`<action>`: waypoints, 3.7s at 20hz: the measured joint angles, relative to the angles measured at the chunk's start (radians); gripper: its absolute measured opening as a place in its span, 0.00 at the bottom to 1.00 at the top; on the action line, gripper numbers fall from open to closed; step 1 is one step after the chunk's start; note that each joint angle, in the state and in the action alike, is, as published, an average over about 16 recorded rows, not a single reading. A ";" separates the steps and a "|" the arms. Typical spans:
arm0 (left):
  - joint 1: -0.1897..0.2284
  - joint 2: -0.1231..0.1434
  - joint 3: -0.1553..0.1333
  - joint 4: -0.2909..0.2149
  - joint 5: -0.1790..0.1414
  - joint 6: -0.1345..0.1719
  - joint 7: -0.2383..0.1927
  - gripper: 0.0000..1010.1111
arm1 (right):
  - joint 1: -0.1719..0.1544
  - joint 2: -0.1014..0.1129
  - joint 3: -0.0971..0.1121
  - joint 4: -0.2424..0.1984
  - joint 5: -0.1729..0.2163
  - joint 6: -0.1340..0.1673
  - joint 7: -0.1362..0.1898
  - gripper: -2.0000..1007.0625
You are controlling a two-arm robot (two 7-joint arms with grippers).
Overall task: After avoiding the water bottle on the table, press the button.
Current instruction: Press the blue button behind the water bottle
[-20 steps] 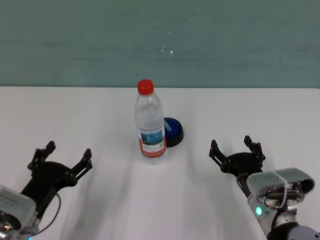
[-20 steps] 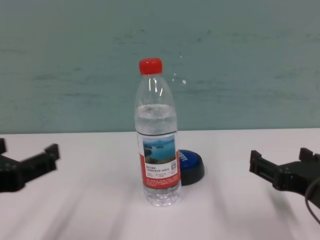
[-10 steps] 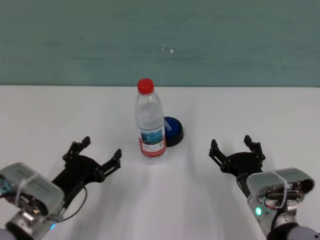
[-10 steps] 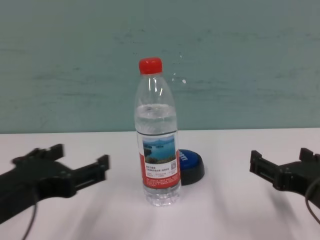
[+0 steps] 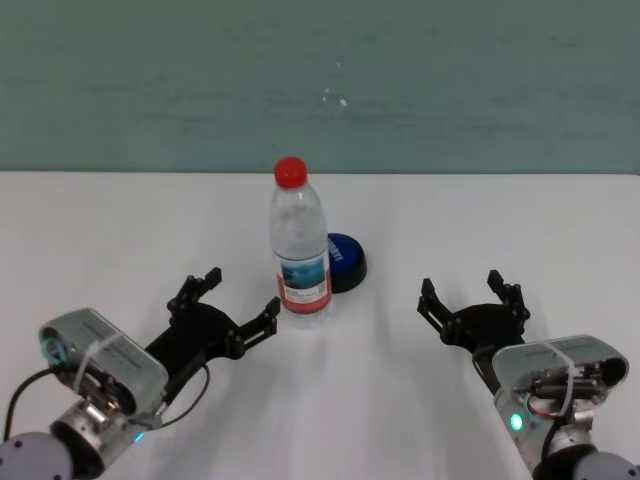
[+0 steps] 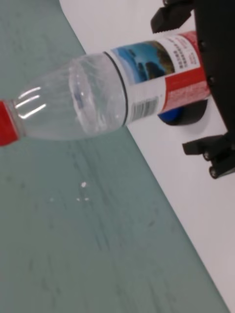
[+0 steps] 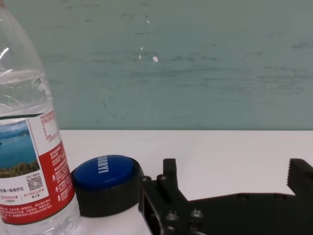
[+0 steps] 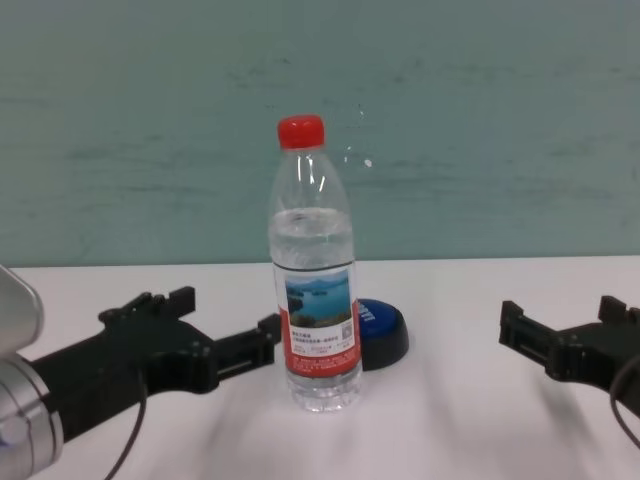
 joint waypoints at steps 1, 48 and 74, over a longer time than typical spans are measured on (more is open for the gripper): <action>-0.006 0.000 0.005 0.005 0.000 -0.001 -0.001 0.99 | 0.000 0.000 0.000 0.000 0.000 0.000 0.000 1.00; 0.151 0.166 -0.110 -0.141 -0.085 -0.040 -0.052 0.99 | 0.000 0.000 0.000 0.000 0.000 0.000 0.000 1.00; -0.193 0.203 -0.068 0.256 -0.161 -0.212 -0.213 0.99 | 0.000 0.000 0.000 0.000 0.000 0.000 0.000 1.00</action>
